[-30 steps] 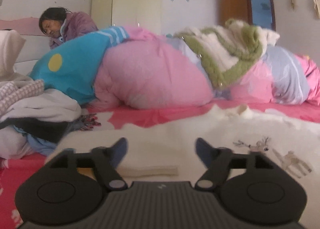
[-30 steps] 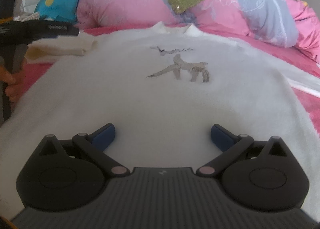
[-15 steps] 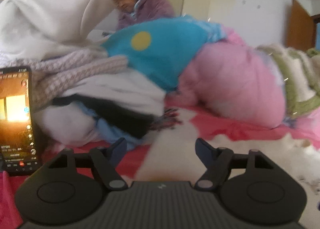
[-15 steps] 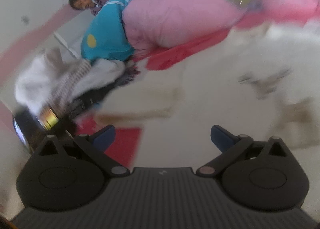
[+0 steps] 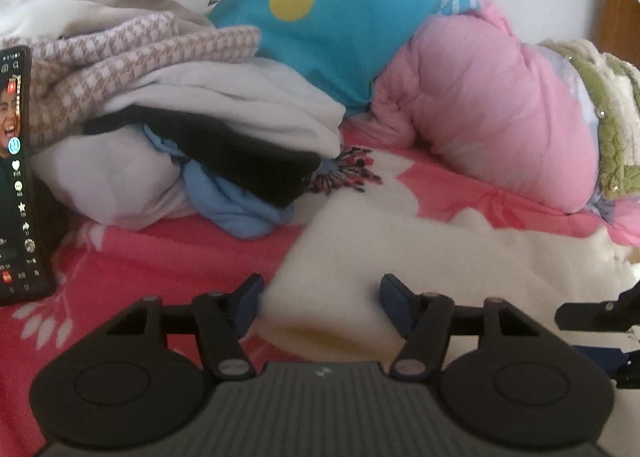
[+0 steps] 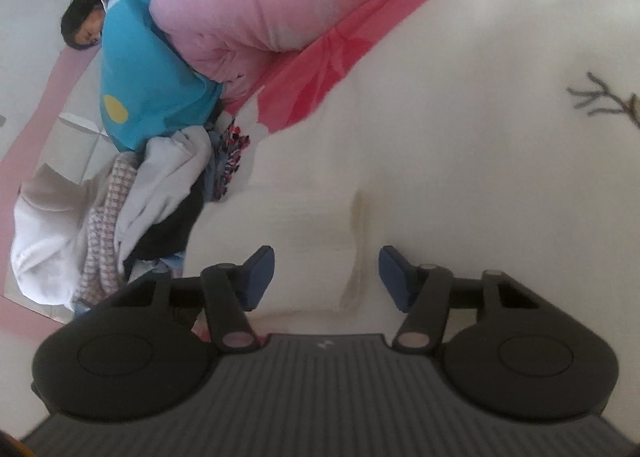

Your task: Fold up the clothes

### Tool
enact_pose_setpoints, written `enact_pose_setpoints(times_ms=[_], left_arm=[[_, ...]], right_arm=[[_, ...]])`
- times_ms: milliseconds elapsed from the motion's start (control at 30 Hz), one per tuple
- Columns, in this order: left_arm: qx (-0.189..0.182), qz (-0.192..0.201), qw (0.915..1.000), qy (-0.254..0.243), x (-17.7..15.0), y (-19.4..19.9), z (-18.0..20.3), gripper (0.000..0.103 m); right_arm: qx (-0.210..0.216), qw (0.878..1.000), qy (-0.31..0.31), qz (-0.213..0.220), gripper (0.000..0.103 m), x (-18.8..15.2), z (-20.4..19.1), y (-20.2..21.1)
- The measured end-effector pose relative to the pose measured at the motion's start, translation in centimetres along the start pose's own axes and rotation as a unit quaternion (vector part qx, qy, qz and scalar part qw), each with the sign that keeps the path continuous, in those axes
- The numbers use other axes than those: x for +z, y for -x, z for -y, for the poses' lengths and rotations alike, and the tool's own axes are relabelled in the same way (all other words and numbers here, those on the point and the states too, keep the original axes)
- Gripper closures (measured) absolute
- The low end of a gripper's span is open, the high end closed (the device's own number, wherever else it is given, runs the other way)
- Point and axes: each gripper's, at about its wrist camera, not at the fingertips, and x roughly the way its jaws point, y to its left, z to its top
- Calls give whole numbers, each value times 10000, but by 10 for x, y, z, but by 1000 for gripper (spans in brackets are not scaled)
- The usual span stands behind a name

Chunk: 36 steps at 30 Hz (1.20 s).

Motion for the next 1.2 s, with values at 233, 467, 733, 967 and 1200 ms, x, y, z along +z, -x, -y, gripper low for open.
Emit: enact_pose_setpoints(times_ms=[233,467,733,967,1200], left_arm=[[162,120,9995,-262,-4,2,7,38],[120,453,9975,-526,-2,16,17,38],[-676,873,9896,-927,-7,50,41,36],[-1759,937,9674,-1563,-28,74,74,32],[-1518,868,9474,-2680,-65,79,116,31]], right_arm=[[-59,9995,297,89,92,-1,-2,-4],[238,9965,545,579,99,-2,-9,19],[196,9869,996,1253,100,9,-17,75],[-241,9768,941,1910,100,27,14,150],[-884,9610,786,2501,100,45,59,223]])
